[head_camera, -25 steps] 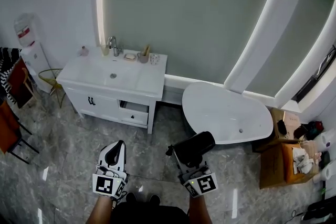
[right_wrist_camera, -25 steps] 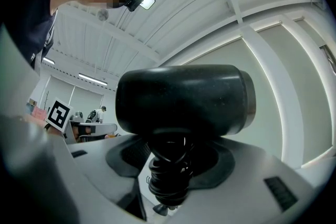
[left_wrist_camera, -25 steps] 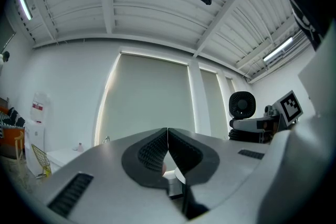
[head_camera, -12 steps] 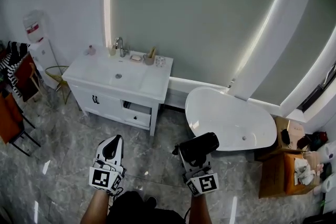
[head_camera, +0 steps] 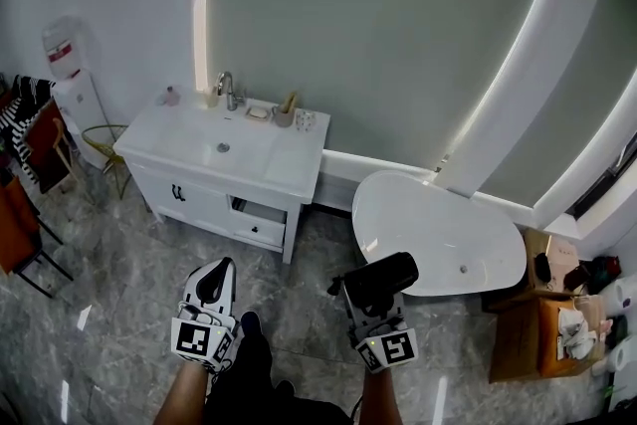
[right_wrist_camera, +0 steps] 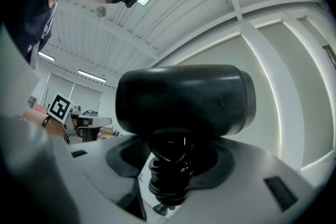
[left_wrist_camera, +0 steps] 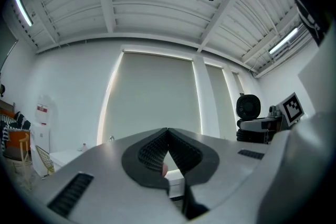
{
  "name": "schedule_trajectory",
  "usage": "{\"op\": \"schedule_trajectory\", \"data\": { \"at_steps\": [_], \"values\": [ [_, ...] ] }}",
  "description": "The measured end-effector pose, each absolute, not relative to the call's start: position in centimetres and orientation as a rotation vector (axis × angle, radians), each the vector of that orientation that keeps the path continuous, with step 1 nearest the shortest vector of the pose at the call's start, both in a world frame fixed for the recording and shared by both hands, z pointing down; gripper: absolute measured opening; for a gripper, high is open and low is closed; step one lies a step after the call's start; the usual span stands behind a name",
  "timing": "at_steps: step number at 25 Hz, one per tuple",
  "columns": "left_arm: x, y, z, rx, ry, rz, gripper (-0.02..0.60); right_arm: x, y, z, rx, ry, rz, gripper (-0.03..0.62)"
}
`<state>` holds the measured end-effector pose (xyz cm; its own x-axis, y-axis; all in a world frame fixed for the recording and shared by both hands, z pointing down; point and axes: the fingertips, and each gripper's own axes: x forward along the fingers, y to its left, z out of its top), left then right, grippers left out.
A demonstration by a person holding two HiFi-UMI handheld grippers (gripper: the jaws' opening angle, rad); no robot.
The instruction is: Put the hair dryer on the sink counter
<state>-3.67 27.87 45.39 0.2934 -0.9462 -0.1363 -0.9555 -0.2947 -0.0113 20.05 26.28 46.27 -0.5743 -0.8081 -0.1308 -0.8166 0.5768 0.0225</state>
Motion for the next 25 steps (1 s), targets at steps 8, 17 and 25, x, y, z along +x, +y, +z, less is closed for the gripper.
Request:
{"op": "schedule_trajectory", "data": {
  "at_steps": [8,17,25],
  "values": [
    [-5.6,19.6,46.3,-2.47,1.796,0.156,0.025,18.9,18.6,47.0,-1.429,2.674,0.092,0.229],
    [-9.6,7.8,47.7,-2.488,1.815,0.146,0.025,14.3,6.7,48.7,-1.43,2.724,0.069,0.229],
    [-13.4,-2.7,46.1,-2.503,1.778,0.171,0.025,9.9,-3.0,46.9,-1.446,2.711,0.084,0.229]
  ]
}}
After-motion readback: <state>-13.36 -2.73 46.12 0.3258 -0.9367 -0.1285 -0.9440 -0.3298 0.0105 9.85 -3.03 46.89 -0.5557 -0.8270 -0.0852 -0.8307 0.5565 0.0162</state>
